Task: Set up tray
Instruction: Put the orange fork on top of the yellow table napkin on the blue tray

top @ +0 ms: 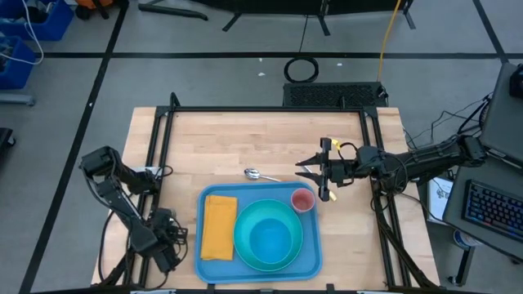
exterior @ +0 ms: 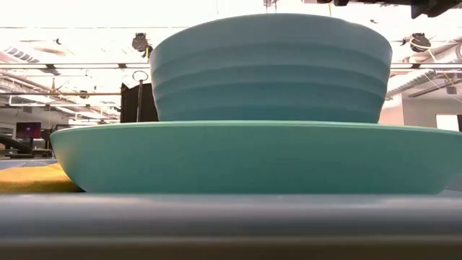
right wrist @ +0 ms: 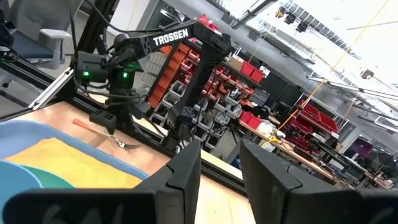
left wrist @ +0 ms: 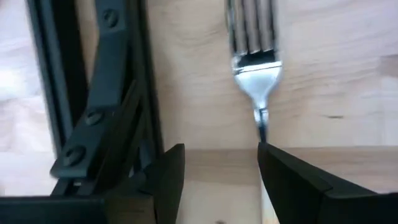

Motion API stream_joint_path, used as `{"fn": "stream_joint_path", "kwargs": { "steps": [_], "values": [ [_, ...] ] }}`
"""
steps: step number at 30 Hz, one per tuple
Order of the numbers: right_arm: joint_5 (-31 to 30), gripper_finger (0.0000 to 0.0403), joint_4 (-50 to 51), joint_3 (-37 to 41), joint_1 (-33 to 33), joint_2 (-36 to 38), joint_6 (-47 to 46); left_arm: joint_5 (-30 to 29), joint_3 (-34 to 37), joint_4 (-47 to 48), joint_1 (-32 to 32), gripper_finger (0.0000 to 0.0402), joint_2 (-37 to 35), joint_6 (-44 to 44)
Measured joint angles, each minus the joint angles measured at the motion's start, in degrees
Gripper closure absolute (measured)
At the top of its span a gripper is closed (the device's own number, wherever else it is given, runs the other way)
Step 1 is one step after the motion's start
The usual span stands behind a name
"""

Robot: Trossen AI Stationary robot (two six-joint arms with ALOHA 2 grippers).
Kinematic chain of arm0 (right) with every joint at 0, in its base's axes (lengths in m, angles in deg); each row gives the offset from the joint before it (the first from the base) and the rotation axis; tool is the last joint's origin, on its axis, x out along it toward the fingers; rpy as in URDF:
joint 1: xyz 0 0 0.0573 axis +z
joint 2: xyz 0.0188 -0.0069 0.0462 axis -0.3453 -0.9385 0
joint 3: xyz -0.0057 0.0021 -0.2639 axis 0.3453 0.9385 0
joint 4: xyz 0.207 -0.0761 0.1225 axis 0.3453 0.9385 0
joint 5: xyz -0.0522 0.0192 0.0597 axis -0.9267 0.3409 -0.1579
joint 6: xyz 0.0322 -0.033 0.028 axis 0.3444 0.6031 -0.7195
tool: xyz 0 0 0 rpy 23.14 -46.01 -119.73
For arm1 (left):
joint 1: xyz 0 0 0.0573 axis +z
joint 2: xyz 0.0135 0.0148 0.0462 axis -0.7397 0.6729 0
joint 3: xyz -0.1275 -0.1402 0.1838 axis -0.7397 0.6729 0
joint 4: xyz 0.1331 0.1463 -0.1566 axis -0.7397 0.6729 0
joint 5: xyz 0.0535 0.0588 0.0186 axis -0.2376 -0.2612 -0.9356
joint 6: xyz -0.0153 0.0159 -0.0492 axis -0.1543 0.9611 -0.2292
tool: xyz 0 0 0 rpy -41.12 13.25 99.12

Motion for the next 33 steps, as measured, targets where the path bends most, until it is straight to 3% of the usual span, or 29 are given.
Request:
{"fn": "stream_joint_path", "kwargs": {
  "steps": [8,15,33],
  "values": [
    [0.0,0.03,-0.1,0.0,0.0,0.0,0.0,-6.1,0.1,-1.6,2.1,0.0195,0.2,1.1],
    [0.0,0.03,0.0,0.0,0.0,0.0,-0.7,-3.6,0.1,-1.8,3.0,0.0195,0.2,0.9],
    [0.0,0.03,0.4,0.0,0.0,0.0,-0.9,-4.8,0.3,-2.9,3.1,0.0195,3.8,3.1]
  ]
}}
